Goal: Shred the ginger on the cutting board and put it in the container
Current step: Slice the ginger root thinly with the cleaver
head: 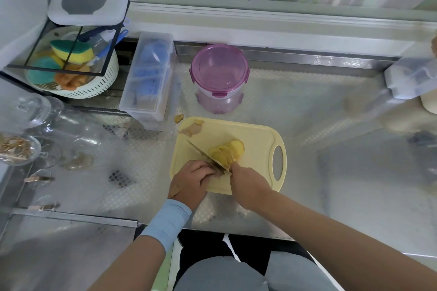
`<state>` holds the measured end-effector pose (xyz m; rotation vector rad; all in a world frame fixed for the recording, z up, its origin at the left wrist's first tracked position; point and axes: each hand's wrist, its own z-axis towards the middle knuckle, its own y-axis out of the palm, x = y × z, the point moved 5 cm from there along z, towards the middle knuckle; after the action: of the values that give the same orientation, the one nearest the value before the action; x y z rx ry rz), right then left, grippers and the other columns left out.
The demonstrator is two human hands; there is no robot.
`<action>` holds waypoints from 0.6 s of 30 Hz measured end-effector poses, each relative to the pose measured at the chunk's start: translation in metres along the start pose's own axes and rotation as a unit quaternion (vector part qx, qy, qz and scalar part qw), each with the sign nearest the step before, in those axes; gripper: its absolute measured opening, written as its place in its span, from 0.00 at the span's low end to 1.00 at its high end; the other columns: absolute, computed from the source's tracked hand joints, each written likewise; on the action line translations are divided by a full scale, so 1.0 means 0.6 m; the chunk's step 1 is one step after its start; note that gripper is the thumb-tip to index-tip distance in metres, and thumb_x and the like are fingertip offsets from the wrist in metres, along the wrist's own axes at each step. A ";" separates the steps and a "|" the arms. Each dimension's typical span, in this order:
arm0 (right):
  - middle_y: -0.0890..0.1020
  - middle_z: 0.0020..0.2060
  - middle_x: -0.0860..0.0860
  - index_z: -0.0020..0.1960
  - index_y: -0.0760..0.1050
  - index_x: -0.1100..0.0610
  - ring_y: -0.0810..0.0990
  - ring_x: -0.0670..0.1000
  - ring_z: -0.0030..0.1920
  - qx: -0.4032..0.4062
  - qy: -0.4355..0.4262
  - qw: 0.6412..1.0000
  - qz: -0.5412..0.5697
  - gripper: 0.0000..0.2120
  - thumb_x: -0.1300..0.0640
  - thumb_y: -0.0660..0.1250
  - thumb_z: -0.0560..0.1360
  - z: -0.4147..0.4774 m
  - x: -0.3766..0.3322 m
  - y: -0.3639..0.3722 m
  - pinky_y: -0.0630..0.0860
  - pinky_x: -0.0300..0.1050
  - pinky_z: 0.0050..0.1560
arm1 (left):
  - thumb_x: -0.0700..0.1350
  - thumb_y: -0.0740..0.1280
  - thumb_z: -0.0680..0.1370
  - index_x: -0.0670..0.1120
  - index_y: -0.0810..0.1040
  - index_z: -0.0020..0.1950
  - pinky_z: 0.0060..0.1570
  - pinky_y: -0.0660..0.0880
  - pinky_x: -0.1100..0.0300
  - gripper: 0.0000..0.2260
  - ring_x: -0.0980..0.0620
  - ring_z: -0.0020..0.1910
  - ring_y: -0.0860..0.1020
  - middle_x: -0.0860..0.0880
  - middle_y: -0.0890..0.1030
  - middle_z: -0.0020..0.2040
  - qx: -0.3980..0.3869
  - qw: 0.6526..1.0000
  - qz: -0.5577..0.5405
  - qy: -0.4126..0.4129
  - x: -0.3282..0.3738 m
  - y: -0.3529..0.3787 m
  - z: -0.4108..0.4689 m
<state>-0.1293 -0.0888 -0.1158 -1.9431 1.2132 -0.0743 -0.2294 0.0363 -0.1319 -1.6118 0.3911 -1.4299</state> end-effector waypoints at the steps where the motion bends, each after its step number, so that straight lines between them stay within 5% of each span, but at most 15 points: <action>1: 0.76 0.44 0.53 0.61 0.66 0.58 0.77 0.55 0.41 -0.001 -0.001 1.000 0.005 0.10 0.61 0.59 0.80 0.002 0.003 -0.001 0.76 0.52 0.38 | 0.48 0.63 0.77 0.49 0.85 0.47 0.53 0.64 0.75 0.11 0.56 0.50 0.75 0.55 0.82 0.48 -0.001 1.000 0.000 0.000 0.000 0.000 0.000; 10: 0.79 0.40 0.55 0.70 0.60 0.44 0.76 0.56 0.35 0.026 -0.030 0.997 0.073 0.17 0.57 0.51 0.83 0.002 0.019 -0.006 0.69 0.48 0.31 | 0.50 0.63 0.77 0.48 0.85 0.47 0.53 0.65 0.74 0.12 0.58 0.50 0.73 0.55 0.81 0.48 -0.008 1.000 -0.002 -0.010 0.000 -0.001 0.000; 18: 0.79 0.48 0.53 0.72 0.66 0.50 0.78 0.54 0.42 0.010 -0.002 0.995 0.095 0.17 0.56 0.52 0.84 -0.011 0.016 -0.037 0.78 0.49 0.42 | 0.49 0.63 0.78 0.46 0.85 0.49 0.52 0.73 0.63 0.12 0.55 0.51 0.76 0.53 0.81 0.50 -0.009 1.000 -0.013 0.027 -0.003 0.000 -0.002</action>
<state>-0.1113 -0.0957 -0.1000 -1.8009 1.3836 0.0167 -0.2308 0.0373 -0.1332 -1.5998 0.4160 -1.4955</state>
